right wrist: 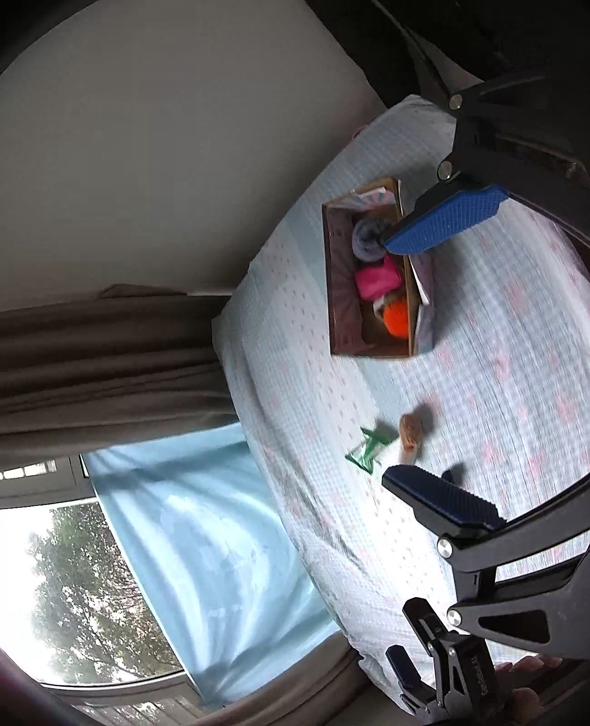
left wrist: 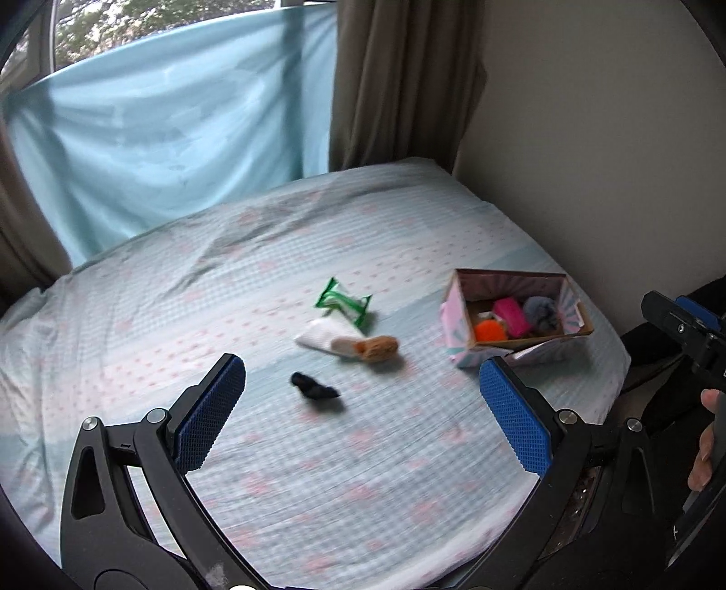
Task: Organize soft objects
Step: 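Grasp the black sock with the left tool while the right tool grasps the brown plush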
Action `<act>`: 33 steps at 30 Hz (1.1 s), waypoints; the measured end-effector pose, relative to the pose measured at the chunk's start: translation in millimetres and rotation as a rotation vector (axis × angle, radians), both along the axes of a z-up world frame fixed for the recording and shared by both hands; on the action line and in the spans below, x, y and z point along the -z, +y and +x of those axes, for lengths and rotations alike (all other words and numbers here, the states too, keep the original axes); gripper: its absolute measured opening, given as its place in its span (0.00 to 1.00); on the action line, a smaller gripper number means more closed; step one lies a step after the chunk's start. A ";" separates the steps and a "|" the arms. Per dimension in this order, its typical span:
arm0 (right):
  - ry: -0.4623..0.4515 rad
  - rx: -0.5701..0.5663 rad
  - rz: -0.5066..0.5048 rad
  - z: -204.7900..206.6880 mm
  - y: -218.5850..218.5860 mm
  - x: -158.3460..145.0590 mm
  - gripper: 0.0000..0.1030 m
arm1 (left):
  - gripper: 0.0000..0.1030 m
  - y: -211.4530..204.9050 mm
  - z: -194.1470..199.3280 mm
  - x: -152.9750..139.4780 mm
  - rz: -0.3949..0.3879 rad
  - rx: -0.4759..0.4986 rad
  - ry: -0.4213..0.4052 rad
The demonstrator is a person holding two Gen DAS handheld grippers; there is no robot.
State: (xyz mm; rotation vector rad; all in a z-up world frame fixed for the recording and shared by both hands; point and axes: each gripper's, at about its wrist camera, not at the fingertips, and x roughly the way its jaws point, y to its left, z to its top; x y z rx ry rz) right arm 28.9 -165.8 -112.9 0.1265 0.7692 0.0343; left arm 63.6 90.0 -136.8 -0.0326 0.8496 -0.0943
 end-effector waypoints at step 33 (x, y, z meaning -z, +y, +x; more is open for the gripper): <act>0.248 -0.172 0.060 169.7 129.9 239.2 0.90 | 0.88 69.4 124.7 257.2 -0.074 -0.086 0.258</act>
